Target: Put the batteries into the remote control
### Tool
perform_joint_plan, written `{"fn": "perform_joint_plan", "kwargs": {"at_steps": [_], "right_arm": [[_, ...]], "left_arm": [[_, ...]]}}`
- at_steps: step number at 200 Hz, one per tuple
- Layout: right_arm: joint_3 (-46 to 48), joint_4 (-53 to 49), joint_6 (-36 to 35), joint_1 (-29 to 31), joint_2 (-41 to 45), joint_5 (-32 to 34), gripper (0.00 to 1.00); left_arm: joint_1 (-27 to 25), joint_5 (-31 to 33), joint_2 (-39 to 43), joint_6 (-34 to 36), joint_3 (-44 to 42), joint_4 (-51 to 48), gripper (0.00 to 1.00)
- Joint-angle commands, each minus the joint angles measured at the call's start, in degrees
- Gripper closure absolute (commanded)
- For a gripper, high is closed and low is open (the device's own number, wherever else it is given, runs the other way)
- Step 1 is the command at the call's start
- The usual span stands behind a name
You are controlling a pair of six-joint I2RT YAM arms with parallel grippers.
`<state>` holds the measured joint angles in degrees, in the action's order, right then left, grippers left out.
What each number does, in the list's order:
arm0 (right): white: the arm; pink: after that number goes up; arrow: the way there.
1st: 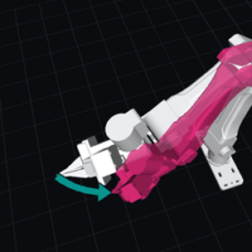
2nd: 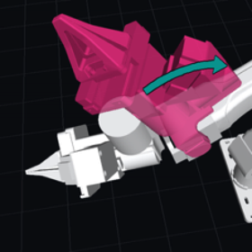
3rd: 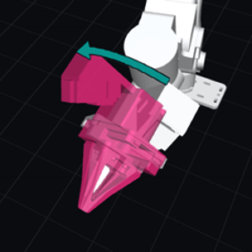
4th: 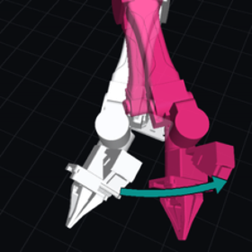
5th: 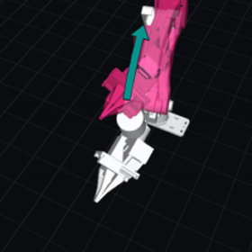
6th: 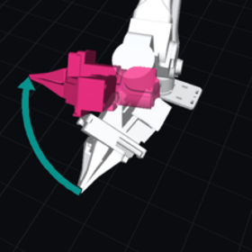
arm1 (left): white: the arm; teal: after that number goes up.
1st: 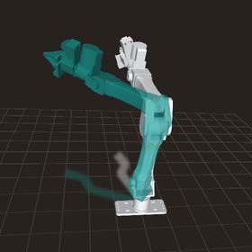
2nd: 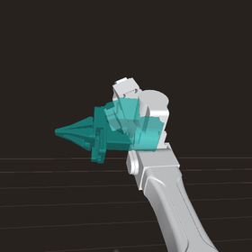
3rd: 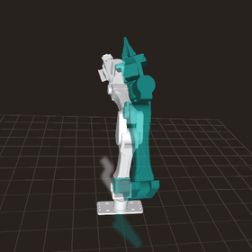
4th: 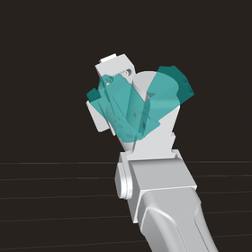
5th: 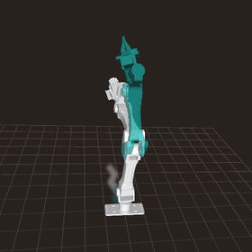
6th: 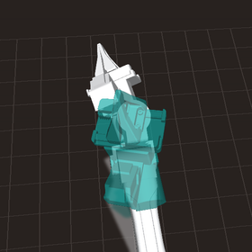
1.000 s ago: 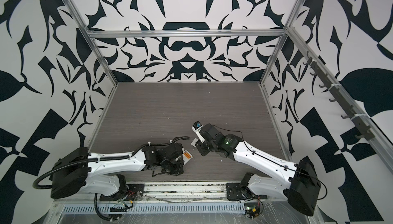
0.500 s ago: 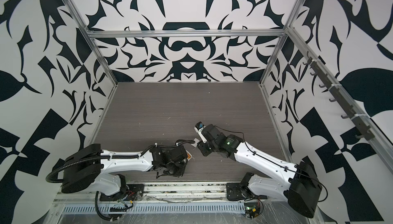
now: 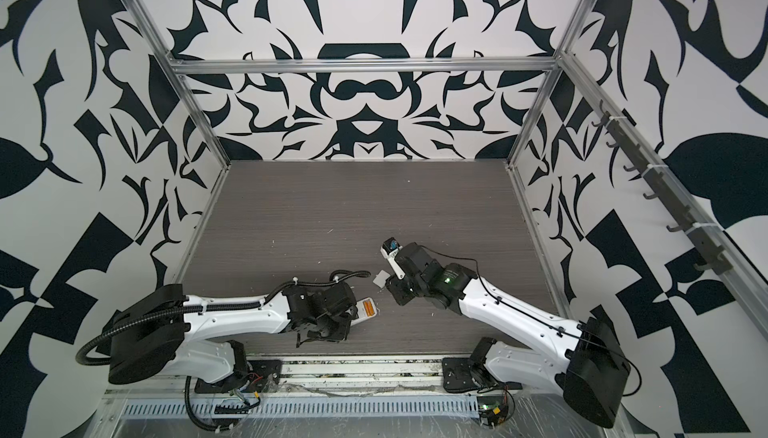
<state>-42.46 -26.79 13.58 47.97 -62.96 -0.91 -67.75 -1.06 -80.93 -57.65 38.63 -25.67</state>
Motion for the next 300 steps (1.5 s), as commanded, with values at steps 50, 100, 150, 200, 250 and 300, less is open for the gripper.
{"fn": "perform_joint_plan", "kwargs": {"at_steps": [50,100,150,200,250,300], "right_arm": [[2.65,4.03,-2.58,3.44,1.06,-5.34,0.50],[2.20,5.16,-4.54,10.31,-0.82,-1.39,0.48],[2.78,6.67,-6.73,12.99,1.62,-0.80,0.48],[1.76,6.31,-13.19,14.59,1.88,-1.90,0.48],[0.39,6.34,-22.73,15.13,-1.23,-2.67,0.48],[-1.20,6.11,-27.98,15.14,-6.39,-5.56,0.52]], "left_arm": [[0.72,3.39,1.20,1.40,0.31,-5.95,1.00],[1.16,2.88,0.24,2.33,0.69,-6.34,1.00],[1.13,2.03,9.66,3.87,-0.04,-6.14,1.00],[2.97,0.79,13.43,2.98,-0.31,-4.54,1.00],[8.57,-2.88,14.56,2.80,-2.02,-1.31,1.00],[11.23,-5.44,12.99,3.97,-2.58,0.06,1.00]]}}
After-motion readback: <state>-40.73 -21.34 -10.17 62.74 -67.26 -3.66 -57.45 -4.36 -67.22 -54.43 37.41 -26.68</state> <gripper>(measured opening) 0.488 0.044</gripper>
